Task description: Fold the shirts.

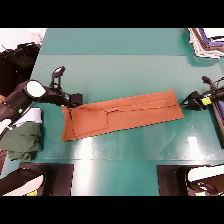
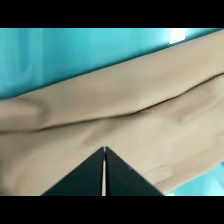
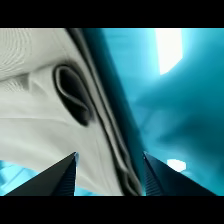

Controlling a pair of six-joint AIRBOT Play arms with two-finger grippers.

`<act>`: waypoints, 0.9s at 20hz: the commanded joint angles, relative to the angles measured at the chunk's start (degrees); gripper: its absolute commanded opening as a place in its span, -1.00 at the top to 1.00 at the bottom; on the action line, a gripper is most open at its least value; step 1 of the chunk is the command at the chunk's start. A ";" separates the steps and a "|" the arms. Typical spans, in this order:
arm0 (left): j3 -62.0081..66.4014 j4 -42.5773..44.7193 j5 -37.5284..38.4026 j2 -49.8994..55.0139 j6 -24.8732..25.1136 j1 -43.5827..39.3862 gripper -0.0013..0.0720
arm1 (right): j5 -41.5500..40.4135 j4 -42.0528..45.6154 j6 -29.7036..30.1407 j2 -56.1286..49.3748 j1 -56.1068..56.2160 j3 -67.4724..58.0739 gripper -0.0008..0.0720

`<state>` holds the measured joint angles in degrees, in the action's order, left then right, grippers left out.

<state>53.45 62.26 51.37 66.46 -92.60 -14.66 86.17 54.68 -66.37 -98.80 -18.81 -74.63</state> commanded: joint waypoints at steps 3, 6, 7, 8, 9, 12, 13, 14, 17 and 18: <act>0.57 -5.60 -9.79 4.50 -3.26 -9.62 0.90 | 0.46 -8.61 3.06 -6.54 4.00 -1.46 -0.28; 5.22 -6.75 -10.64 10.82 -2.99 -13.51 0.90 | 1.75 -8.61 4.55 -6.69 7.15 -4.24 0.79; 7.30 -6.95 -10.49 13.18 -2.97 -14.75 0.90 | 3.15 -8.63 4.55 -6.12 7.69 -5.25 0.91; 9.79 -6.99 -10.08 15.85 -2.97 -16.09 0.90 | 4.13 -8.70 4.50 -5.03 8.02 -6.23 0.93; 12.09 -6.99 -9.84 18.29 -2.97 -17.31 0.90 | 4.72 -8.70 4.46 -3.50 8.63 -7.34 0.93; 19.50 -6.97 -9.57 26.25 -2.93 -20.72 0.90 | 5.11 -8.72 1.31 3.78 10.99 -10.67 0.93; 21.66 -6.97 -8.66 28.74 -2.93 -21.57 0.89 | 5.11 -8.72 0.50 6.32 12.33 -12.00 0.93; 23.26 -6.99 -7.67 30.73 -2.95 -22.18 0.90 | 5.09 -8.74 -0.13 8.55 13.75 -13.31 0.93; 25.14 -7.26 -6.84 34.01 -2.95 -23.04 0.89 | 4.26 -8.72 -1.92 14.05 18.71 -17.79 0.93; 25.11 -7.15 -6.62 34.40 -2.95 -23.04 0.90 | 3.74 -8.72 -2.73 15.37 20.28 -19.08 0.93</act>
<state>76.38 55.22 43.68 97.56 -95.55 -36.71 90.87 45.95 -66.81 -88.05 -2.48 -90.06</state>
